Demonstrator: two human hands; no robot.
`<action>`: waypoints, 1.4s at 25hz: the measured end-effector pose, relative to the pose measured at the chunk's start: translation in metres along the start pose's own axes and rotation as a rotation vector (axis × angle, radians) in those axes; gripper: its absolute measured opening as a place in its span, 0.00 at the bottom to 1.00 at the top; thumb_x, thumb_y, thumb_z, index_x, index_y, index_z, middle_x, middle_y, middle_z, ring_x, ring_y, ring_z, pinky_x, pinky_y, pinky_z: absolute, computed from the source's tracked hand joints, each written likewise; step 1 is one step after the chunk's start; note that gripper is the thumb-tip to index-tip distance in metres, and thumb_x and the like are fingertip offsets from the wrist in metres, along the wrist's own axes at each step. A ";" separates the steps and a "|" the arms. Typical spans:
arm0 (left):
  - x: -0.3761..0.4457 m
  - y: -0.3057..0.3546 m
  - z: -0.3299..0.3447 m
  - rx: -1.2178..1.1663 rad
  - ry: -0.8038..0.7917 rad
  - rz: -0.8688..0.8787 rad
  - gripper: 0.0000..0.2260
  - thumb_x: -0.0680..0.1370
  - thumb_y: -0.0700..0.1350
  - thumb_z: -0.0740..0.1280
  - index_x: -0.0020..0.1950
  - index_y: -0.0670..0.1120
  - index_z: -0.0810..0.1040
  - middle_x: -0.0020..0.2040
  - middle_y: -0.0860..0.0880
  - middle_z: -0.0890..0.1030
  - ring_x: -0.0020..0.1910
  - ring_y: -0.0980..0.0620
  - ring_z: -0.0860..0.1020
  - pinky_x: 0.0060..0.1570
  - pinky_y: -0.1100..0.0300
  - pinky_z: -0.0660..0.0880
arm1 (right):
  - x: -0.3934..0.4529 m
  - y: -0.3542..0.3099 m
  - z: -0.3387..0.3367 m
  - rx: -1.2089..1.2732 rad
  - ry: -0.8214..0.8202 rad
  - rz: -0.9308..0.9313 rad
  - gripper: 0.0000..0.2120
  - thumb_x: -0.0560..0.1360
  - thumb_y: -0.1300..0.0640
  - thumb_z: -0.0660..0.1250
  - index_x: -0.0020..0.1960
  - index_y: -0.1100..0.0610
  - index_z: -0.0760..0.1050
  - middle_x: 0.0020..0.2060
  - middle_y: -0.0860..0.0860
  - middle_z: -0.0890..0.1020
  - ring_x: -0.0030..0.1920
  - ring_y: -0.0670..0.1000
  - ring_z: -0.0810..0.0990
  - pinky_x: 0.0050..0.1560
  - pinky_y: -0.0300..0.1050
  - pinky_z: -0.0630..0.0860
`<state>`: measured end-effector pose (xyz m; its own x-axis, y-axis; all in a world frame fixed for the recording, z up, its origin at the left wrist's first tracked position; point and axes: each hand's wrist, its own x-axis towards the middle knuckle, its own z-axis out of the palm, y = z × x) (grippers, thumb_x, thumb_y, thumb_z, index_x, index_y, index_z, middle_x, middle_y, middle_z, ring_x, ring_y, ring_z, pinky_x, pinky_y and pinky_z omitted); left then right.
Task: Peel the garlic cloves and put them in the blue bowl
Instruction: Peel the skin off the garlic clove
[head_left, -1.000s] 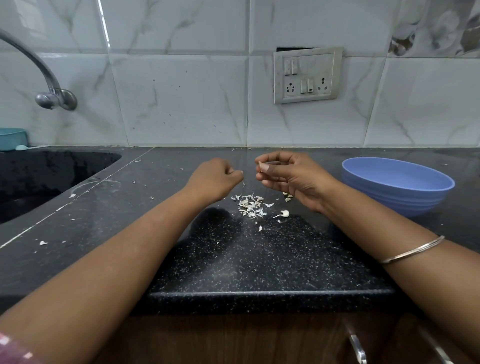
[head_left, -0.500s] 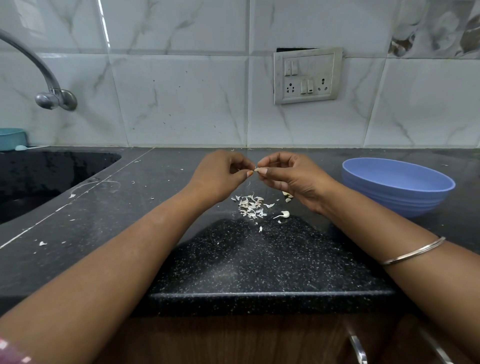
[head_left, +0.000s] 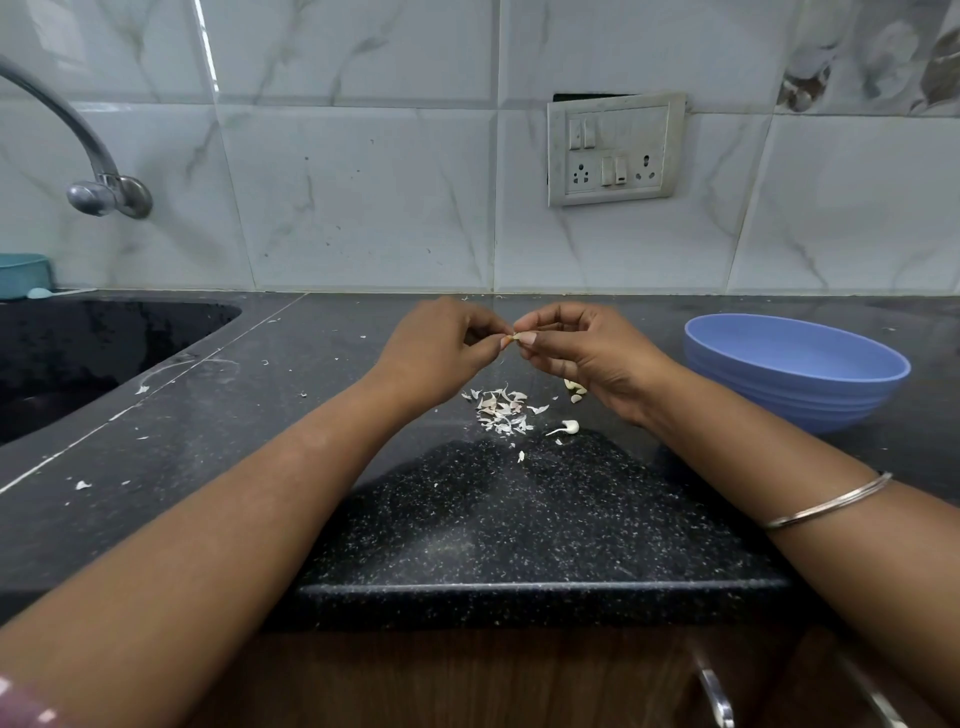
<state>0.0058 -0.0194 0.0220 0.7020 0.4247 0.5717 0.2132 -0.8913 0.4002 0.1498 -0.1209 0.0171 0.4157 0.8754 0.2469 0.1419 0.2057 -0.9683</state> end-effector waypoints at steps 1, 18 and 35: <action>0.000 0.000 0.000 0.018 -0.001 0.011 0.08 0.77 0.46 0.66 0.53 0.49 0.83 0.43 0.50 0.85 0.42 0.54 0.80 0.46 0.55 0.77 | 0.000 0.000 0.000 -0.001 0.002 0.002 0.05 0.73 0.68 0.68 0.45 0.60 0.78 0.39 0.54 0.80 0.38 0.46 0.81 0.45 0.36 0.80; -0.002 -0.002 0.000 0.115 0.007 0.051 0.08 0.76 0.47 0.66 0.51 0.50 0.83 0.42 0.52 0.84 0.38 0.57 0.77 0.43 0.58 0.76 | -0.003 0.001 0.004 -0.003 0.017 0.016 0.05 0.72 0.68 0.69 0.44 0.60 0.79 0.38 0.54 0.81 0.37 0.45 0.81 0.41 0.35 0.79; 0.000 -0.002 0.001 0.080 -0.009 0.053 0.09 0.77 0.46 0.66 0.54 0.49 0.83 0.42 0.50 0.84 0.38 0.57 0.77 0.42 0.61 0.74 | -0.003 0.000 0.004 -0.025 0.040 -0.005 0.05 0.73 0.68 0.68 0.43 0.60 0.79 0.37 0.54 0.81 0.38 0.47 0.81 0.44 0.37 0.79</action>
<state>0.0060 -0.0183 0.0203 0.7198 0.3753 0.5840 0.2287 -0.9225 0.3111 0.1453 -0.1214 0.0159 0.4506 0.8559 0.2538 0.1663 0.1988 -0.9658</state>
